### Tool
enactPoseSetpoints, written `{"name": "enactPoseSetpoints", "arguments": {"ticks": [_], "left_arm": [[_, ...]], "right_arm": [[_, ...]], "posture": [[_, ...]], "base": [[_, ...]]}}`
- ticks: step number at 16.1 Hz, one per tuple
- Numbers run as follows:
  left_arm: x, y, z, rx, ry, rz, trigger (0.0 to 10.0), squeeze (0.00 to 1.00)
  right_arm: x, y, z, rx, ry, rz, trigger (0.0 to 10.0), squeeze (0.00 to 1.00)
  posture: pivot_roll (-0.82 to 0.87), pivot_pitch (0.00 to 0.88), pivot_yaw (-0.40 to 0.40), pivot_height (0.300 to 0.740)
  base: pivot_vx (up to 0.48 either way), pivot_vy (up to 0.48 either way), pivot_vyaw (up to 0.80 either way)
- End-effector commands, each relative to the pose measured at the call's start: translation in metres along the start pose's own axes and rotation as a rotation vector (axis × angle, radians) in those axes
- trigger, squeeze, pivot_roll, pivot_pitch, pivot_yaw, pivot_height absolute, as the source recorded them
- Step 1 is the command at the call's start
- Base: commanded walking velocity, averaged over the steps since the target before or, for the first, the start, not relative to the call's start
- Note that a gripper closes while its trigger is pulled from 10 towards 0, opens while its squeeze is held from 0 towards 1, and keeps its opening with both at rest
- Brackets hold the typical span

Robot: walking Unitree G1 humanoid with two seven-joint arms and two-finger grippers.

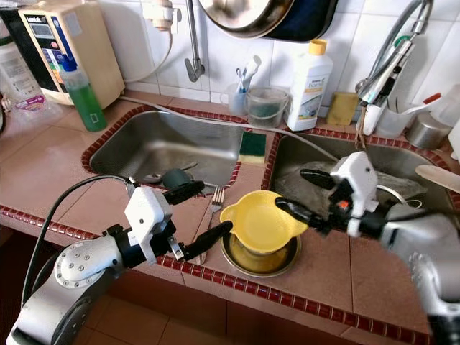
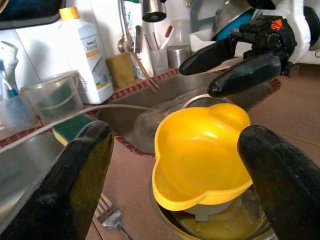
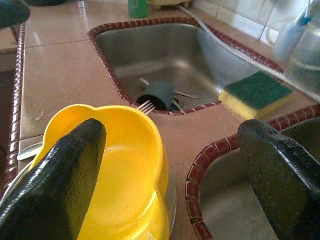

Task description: Kitchen organization

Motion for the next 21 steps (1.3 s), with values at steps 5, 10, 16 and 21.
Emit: {"name": "enactPoseSetpoints", "arguments": {"ticks": [5,10,16,21], "left_arm": [[-0.001,0.005,0.001,-0.015,0.011,-0.006,10.0,0.00],[-0.002,0.008,0.001,-0.012,0.026,-0.015,10.0,0.00],[-0.005,0.009,0.000,-0.006,0.042,-0.026,10.0,0.00],[-0.006,0.011,0.001,-0.011,0.061,-0.030,10.0,0.00]], "right_arm": [[0.003,0.006,-0.015,-0.142,0.084,0.040,10.0,0.00],[-0.005,0.001,-0.024,-0.123,0.106,0.112,10.0,0.00],[-0.039,-0.002,-0.017,-0.091,0.185,0.109,10.0,0.00],[-0.061,-0.012,-0.019,-0.074,0.188,0.138,10.0,0.00]], "posture": [[-0.21,0.059,0.006,0.740],[-0.21,0.065,-0.011,0.740],[-0.20,0.057,-0.025,0.740],[-0.19,0.055,-0.032,0.740]], "base": [[0.000,0.000,0.00],[0.000,0.000,0.00],[0.000,0.000,0.00],[0.000,0.000,0.00]]}}
Point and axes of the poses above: a point about 5 cm out from each wrist's last joint towards the gripper, its own x axis pointing back from the gripper into the wrist, its own y axis along the axis of the wrist's last joint, z = x × y, the point moved 2 cm from there along -x, pointing out of the wrist towards the gripper, and after that the axes turned 7 degrees about -x, right-handed, at the moved point
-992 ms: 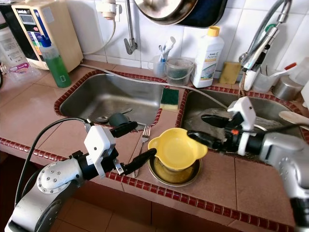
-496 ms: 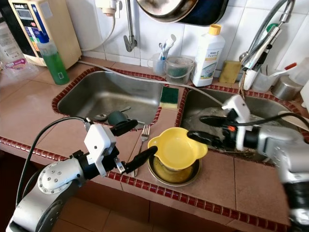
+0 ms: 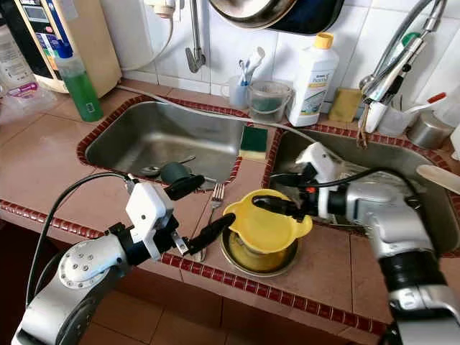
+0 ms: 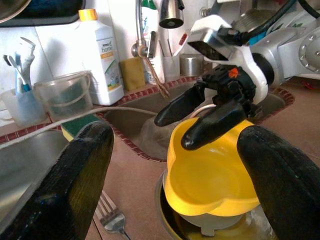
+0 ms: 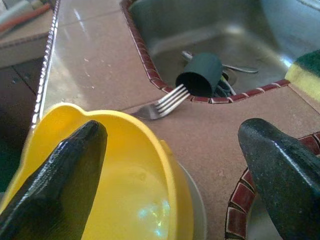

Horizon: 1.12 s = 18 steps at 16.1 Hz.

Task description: Kitchen organization

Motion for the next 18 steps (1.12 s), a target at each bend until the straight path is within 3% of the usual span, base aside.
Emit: {"name": "enactPoseSetpoints", "arguments": {"ticks": [1,3,4,5,18], "left_arm": [[-0.001,0.005,0.001,-0.021,-0.001,-0.008,10.0,0.00],[-0.002,0.005,0.002,-0.023,0.004,-0.008,10.0,0.00],[-0.002,0.005,0.002,-0.026,0.007,-0.007,10.0,0.00],[-0.001,0.006,0.003,-0.028,0.014,-0.008,10.0,0.00],[-0.002,0.008,0.002,-0.026,0.003,-0.017,10.0,0.00]], "right_arm": [[-0.001,-0.002,-0.002,0.012,-0.006,0.024,10.0,0.00],[-0.003,-0.008,-0.006,0.017,-0.008,0.060,9.8,0.00],[-0.003,-0.010,-0.009,0.018,-0.018,0.077,0.4,0.00],[-0.001,-0.007,-0.009,0.022,-0.009,0.074,0.0,0.00],[0.002,0.001,-0.015,0.057,0.018,0.090,0.0,0.00]], "posture": [[-0.19,0.057,-0.033,0.740],[-0.19,0.059,-0.034,0.740],[-0.18,0.060,-0.035,0.740],[-0.18,0.063,-0.036,0.740],[-0.19,0.063,-0.036,0.740]], "base": [[0.000,0.000,0.00],[0.000,0.000,0.00],[0.000,0.000,0.00],[0.000,0.000,0.00],[0.000,0.000,0.00]]}}
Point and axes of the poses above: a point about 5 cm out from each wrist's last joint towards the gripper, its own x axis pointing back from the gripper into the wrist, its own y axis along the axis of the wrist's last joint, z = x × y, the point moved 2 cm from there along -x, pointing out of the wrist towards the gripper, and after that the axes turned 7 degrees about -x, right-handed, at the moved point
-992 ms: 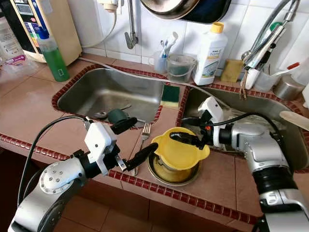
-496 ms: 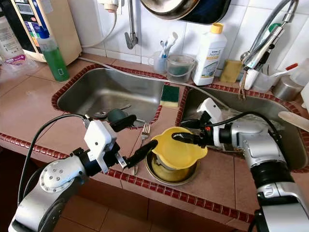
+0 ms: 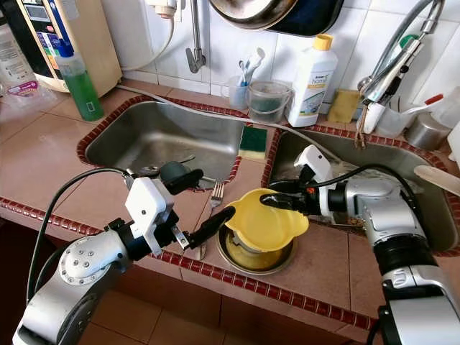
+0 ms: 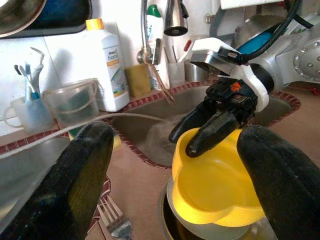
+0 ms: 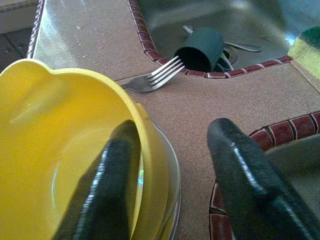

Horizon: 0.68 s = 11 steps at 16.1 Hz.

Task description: Kitchen organization

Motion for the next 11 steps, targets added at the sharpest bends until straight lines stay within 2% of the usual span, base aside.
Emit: {"name": "enactPoseSetpoints", "arguments": {"ticks": [1,5,11], "left_arm": [[0.002,0.006,-0.006,-0.012,-0.047,-0.012,10.0,0.00],[0.007,0.007,-0.018,-0.033,-0.136,-0.004,10.0,0.00],[0.006,0.007,-0.018,-0.028,-0.145,0.003,10.0,0.00]], "right_arm": [[0.002,0.007,-0.002,0.026,-0.001,0.004,0.0,0.00],[0.001,0.007,-0.003,0.027,0.003,0.005,0.0,0.00],[0.002,0.018,-0.003,0.011,0.023,-0.033,0.0,0.00]], "posture": [[-0.18,0.062,-0.037,0.740],[-0.18,0.061,-0.037,0.740],[-0.18,0.060,-0.035,0.740]], "base": [[0.000,0.000,0.00],[0.000,0.000,0.00],[0.000,0.000,0.00]]}}
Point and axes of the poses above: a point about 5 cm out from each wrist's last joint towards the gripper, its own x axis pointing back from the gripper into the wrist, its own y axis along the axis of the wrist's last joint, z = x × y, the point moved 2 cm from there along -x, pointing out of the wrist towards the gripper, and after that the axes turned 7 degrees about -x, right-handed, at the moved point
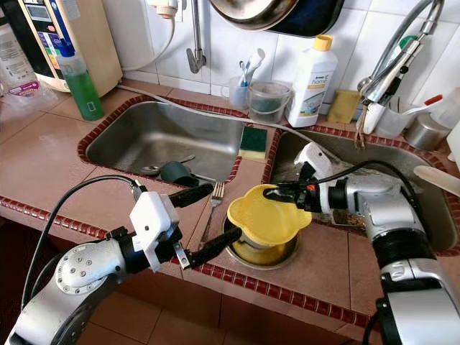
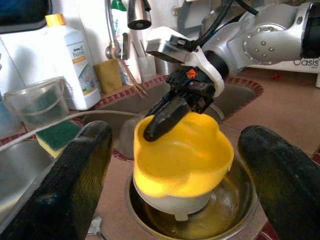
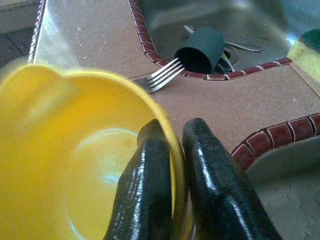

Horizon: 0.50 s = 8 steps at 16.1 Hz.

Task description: Kitchen organization

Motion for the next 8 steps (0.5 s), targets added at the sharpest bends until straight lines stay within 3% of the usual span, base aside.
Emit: {"name": "enactPoseSetpoints", "arguments": {"ticks": [1,8], "left_arm": [[0.000,0.005,-0.001,-0.011,-0.017,-0.008,10.0,0.00],[0.001,0.004,0.008,-0.004,0.008,-0.008,10.0,0.00]], "right_arm": [[0.002,0.016,0.001,0.022,0.021,-0.044,0.0,0.00],[0.009,0.034,0.001,-0.001,0.052,-0.100,0.0,0.00]], "posture": [[-0.18,0.059,-0.034,0.740],[-0.18,0.047,-0.034,0.740]], "base": [[0.000,0.000,0.00],[0.000,0.000,0.00]]}}
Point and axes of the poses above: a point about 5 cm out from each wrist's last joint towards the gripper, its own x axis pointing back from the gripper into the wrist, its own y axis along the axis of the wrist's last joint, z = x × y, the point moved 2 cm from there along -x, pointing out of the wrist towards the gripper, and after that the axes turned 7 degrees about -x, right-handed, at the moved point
